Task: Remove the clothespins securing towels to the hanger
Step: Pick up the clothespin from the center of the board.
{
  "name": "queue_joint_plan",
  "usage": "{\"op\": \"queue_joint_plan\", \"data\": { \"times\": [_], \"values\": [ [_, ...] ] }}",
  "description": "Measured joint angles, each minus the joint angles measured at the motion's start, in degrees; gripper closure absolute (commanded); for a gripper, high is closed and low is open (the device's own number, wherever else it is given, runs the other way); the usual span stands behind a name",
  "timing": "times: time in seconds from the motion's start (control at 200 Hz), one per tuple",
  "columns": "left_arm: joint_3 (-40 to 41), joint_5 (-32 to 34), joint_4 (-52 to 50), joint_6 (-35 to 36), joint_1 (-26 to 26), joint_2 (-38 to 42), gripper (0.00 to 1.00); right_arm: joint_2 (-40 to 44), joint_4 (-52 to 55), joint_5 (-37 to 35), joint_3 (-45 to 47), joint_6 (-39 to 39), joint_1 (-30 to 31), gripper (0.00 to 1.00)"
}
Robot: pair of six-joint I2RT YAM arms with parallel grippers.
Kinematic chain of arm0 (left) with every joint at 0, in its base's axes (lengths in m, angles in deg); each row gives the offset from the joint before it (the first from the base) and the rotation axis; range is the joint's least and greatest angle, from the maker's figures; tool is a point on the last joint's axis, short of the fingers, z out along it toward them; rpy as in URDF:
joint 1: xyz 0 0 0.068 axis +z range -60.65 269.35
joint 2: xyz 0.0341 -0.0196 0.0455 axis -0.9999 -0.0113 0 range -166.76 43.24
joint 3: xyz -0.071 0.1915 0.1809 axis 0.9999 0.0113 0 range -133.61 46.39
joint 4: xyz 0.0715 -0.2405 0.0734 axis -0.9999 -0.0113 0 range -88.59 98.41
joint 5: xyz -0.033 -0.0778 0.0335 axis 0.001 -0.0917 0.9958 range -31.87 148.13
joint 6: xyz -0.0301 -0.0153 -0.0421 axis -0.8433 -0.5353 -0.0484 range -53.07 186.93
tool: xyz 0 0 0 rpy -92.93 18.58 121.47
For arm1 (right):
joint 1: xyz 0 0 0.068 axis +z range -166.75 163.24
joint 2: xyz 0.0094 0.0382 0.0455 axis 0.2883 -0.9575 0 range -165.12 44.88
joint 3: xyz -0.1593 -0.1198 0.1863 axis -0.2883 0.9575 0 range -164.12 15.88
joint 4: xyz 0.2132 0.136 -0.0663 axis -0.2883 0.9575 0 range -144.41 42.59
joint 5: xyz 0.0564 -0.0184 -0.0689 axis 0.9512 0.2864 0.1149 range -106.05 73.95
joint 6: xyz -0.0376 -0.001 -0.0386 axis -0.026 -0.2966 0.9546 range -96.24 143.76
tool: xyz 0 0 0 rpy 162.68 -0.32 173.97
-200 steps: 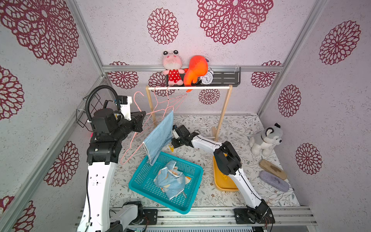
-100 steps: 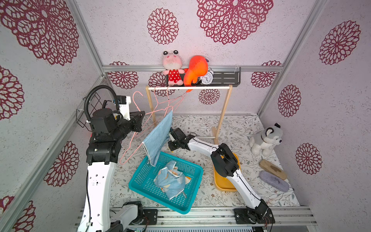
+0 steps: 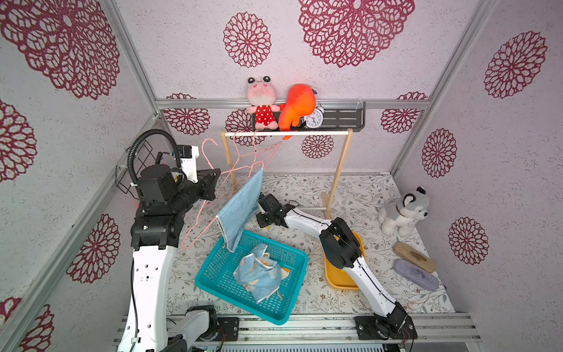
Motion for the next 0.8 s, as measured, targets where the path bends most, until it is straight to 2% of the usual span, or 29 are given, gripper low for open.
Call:
{"op": "queue_joint_plan", "data": {
  "times": [0.37, 0.56, 0.795],
  "values": [
    [0.02, -0.02, 0.02, 0.00, 0.00, 0.00, 1.00, 6.03, -1.86, -0.42, 9.75, 0.04, -0.68, 1.00],
    [0.72, -0.22, 0.59, -0.04, 0.00, 0.00, 1.00, 14.71, -1.84, 0.57, 21.27, 0.00, -2.43, 1.00],
    [1.84, -1.99, 1.55, -1.29, -0.55, -1.88, 1.00, 28.68, -2.80, 0.85, 30.14, 0.52, -3.89, 1.00]
  ]
}}
